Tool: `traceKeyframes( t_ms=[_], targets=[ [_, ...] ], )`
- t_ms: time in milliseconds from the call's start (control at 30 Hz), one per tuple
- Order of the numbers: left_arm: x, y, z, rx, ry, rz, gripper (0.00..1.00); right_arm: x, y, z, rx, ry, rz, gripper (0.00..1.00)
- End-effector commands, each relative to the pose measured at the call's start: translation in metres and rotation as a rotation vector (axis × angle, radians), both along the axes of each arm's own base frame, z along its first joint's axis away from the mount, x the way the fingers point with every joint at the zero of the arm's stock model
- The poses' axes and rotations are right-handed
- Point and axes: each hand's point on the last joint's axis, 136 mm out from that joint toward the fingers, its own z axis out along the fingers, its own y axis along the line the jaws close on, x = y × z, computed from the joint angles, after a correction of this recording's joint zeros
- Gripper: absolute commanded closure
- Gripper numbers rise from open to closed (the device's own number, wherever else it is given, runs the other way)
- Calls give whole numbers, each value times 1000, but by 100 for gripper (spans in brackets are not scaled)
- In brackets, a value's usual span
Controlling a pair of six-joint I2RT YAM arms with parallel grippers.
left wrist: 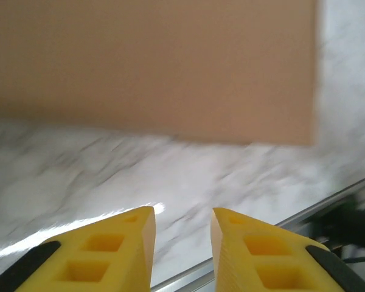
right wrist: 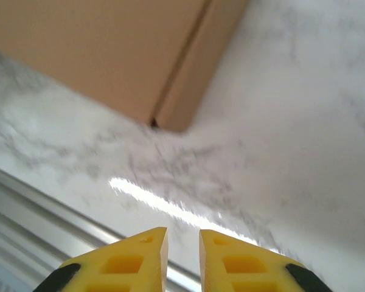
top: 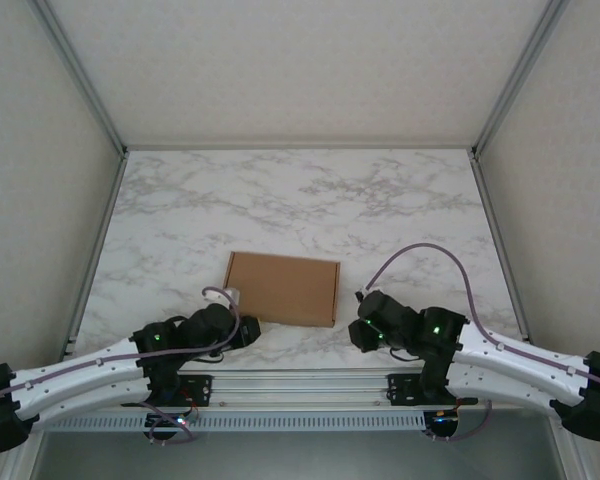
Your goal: Fold the paper box
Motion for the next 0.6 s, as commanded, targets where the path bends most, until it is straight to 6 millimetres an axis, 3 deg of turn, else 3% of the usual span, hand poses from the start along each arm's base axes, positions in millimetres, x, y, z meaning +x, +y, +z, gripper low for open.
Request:
traceKeyframes(
  t_ms=[0, 100, 267, 433, 500, 567],
  targets=[
    [-14, 5, -12, 19, 75, -10, 69, -11, -7, -5, -7, 47, -18, 78],
    [-8, 6, -12, 40, 45, -5, 63, -7, -9, -5, -15, 23, -32, 72],
    [17, 5, 16, 55, -50, 6, 49, 8, 4, 5, -15, 18, -55, 63],
    [50, -6, 66, -63, -140, -70, 43, 33, 32, 14, 136, 111, -120, 54],
    [68, 5, 75, -50, -175, -52, 42, 43, 42, 19, 210, 152, -144, 52],
    [90, 28, 68, 11, -182, 21, 41, 56, 46, 16, 239, 201, -184, 50]
  ],
)
